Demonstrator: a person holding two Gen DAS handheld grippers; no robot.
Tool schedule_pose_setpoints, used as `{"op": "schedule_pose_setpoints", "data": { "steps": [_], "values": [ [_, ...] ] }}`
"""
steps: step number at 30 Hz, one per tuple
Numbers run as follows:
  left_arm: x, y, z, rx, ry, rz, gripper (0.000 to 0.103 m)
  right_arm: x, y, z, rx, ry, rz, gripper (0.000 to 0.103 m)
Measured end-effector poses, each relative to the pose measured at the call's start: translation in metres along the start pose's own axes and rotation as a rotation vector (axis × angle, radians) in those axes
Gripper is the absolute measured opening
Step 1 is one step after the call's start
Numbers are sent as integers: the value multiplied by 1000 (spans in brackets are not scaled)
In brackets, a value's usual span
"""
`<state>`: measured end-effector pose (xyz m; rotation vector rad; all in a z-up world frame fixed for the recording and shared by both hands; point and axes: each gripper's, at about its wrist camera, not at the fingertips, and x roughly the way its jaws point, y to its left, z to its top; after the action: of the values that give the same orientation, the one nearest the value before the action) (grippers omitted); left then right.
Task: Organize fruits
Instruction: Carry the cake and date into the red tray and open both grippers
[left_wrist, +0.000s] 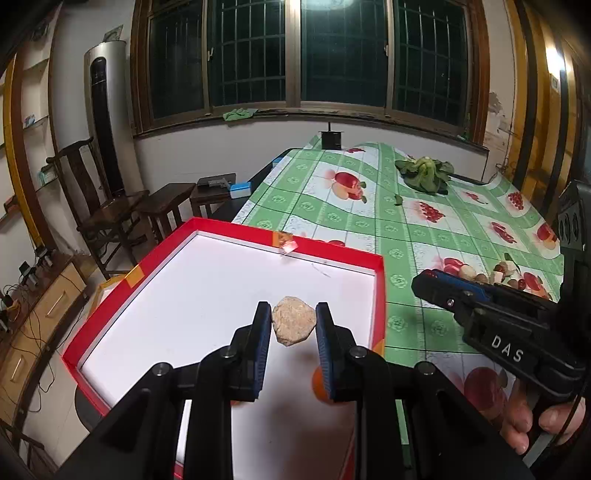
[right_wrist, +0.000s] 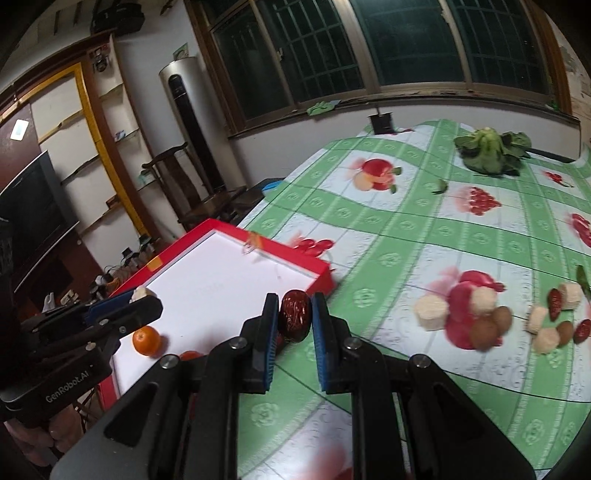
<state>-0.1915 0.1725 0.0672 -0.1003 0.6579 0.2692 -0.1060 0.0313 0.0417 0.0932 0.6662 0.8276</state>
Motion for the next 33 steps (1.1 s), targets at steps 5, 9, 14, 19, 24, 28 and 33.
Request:
{"op": "schedule_pose_setpoints", "data": {
  "steps": [5,9,14,19,24,28,33],
  "values": [
    [4,11,-5,-21,13,15,23,10,22,-5,-42,28,42,20],
    [6,24,-10,-50,26,36,23,17,37,-9,-72,63,93,20],
    [11,40,-17,-83,53,72,23,27,50,-15,-98,127,145,20],
    [15,46,-22,-92,74,90,23,34,57,-20,-114,179,166,20],
    [19,45,-25,-93,103,96,24,35,57,-21,-115,185,167,21],
    [18,44,-26,-95,106,104,45,33,61,-21,-144,180,157,30],
    [16,40,-26,-90,99,107,48,25,61,-18,-144,136,143,52]
  ]
}}
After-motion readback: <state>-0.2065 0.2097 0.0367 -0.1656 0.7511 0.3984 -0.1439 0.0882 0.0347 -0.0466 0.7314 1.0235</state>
